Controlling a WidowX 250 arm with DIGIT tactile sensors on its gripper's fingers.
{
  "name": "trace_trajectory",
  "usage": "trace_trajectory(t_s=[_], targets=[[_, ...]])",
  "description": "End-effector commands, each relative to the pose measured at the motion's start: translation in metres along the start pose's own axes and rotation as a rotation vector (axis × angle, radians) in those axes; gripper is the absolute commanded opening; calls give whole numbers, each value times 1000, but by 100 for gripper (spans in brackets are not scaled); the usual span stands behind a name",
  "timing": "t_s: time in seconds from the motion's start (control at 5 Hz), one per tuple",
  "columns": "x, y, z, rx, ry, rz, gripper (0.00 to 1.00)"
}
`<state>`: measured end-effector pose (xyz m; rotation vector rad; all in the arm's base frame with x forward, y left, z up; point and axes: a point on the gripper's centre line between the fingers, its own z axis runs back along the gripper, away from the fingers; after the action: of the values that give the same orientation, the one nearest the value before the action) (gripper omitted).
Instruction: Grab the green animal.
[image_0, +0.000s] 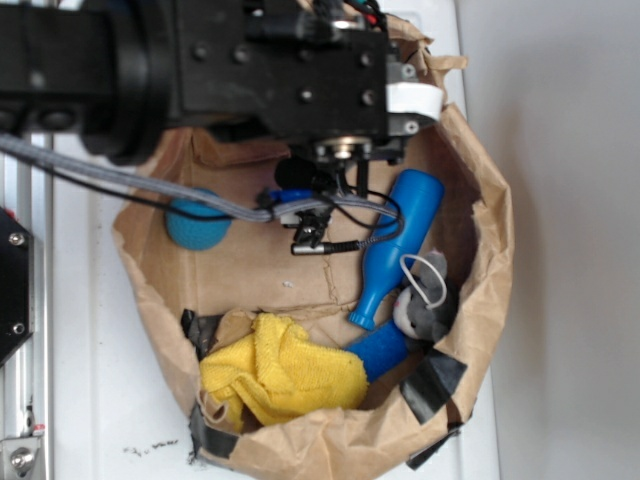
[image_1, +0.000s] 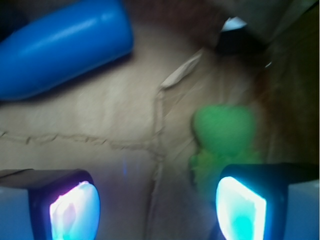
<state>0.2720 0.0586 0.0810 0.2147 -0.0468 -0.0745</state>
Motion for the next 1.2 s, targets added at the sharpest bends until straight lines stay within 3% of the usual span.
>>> trace_trajectory(t_s=[0.0,0.6,1.0], targets=[[-4,22,-3,91,-34,65,100],[12,24,-38,14,59,41,100],[19,11,-44,-33,38,-48,100]])
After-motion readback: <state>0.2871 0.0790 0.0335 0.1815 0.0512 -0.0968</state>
